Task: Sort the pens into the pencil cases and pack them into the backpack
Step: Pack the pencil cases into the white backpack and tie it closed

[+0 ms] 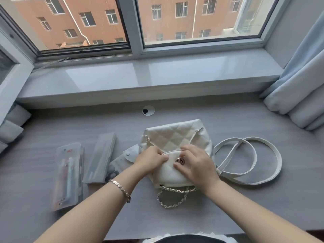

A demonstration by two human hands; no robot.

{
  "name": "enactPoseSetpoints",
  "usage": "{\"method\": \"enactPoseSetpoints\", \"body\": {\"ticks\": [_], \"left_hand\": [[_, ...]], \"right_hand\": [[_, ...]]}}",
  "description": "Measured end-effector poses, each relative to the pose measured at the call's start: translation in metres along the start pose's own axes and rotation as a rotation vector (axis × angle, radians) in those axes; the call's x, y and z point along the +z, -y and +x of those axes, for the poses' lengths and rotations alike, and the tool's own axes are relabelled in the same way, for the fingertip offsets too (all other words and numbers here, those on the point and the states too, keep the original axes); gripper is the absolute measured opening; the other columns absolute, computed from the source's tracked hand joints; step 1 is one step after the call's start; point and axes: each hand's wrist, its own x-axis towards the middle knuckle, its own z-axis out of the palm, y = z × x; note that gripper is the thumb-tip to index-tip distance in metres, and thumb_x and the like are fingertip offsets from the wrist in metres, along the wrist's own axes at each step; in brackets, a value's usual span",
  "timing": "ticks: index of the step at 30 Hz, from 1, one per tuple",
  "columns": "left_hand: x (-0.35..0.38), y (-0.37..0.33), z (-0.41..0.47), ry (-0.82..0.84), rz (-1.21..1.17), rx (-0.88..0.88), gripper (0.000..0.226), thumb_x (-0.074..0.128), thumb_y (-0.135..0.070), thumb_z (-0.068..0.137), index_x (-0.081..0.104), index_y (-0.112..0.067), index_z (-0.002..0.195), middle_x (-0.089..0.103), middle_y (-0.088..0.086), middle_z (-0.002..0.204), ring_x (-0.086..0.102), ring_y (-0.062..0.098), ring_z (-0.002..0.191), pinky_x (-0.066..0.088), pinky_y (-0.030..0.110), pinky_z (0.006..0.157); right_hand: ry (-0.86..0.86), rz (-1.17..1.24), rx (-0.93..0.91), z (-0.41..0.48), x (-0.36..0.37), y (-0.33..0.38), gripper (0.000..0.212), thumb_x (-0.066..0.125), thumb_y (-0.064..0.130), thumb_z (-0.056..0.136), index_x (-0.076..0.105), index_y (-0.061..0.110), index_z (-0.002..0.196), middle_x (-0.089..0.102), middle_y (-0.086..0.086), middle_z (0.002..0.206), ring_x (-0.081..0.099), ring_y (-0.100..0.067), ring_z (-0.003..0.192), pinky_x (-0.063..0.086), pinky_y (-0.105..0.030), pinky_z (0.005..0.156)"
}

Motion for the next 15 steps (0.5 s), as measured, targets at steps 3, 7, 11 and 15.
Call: {"method": "enactPoseSetpoints", "body": {"ticks": [3, 7, 11, 15], "left_hand": [[0.000, -0.004, 0.006, 0.039, -0.020, -0.021, 0.022, 0.060, -0.028, 0.084, 0.059, -0.016, 0.066, 0.058, 0.004, 0.071, 0.053, 0.021, 0.075, 0.038, 0.027, 0.067], [0.000, -0.007, 0.007, 0.084, -0.044, 0.006, 0.021, 0.058, -0.021, 0.086, 0.070, -0.005, 0.092, 0.061, 0.010, 0.082, 0.054, 0.021, 0.078, 0.039, 0.026, 0.065], [0.003, -0.008, 0.003, 0.083, -0.027, 0.013, 0.018, 0.058, -0.021, 0.088, 0.069, -0.009, 0.082, 0.062, 0.002, 0.077, 0.054, 0.021, 0.081, 0.034, 0.020, 0.052], [0.007, -0.005, 0.000, 0.038, 0.056, 0.024, 0.039, 0.055, -0.029, 0.088, 0.045, -0.019, 0.051, 0.058, 0.001, 0.063, 0.050, 0.020, 0.073, 0.032, 0.028, 0.056]], "right_hand": [[-0.057, 0.005, 0.028, -0.005, 0.002, -0.001, 0.028, 0.060, 0.036, 0.074, 0.068, 0.010, 0.070, 0.071, -0.008, 0.096, 0.066, -0.026, 0.090, 0.042, -0.031, 0.083], [-0.095, 0.013, 0.009, -0.005, 0.008, 0.001, 0.024, 0.059, 0.030, 0.077, 0.070, 0.013, 0.066, 0.072, 0.001, 0.085, 0.064, -0.025, 0.085, 0.044, -0.033, 0.076], [-0.080, -0.003, -0.123, -0.008, 0.013, -0.004, 0.019, 0.058, 0.022, 0.079, 0.070, 0.014, 0.067, 0.071, 0.007, 0.077, 0.056, -0.018, 0.082, 0.040, -0.033, 0.076], [0.045, 0.118, -0.142, -0.004, 0.008, -0.014, 0.019, 0.056, 0.023, 0.080, 0.072, 0.015, 0.074, 0.071, 0.005, 0.082, 0.052, -0.013, 0.080, 0.038, -0.030, 0.076]]}}
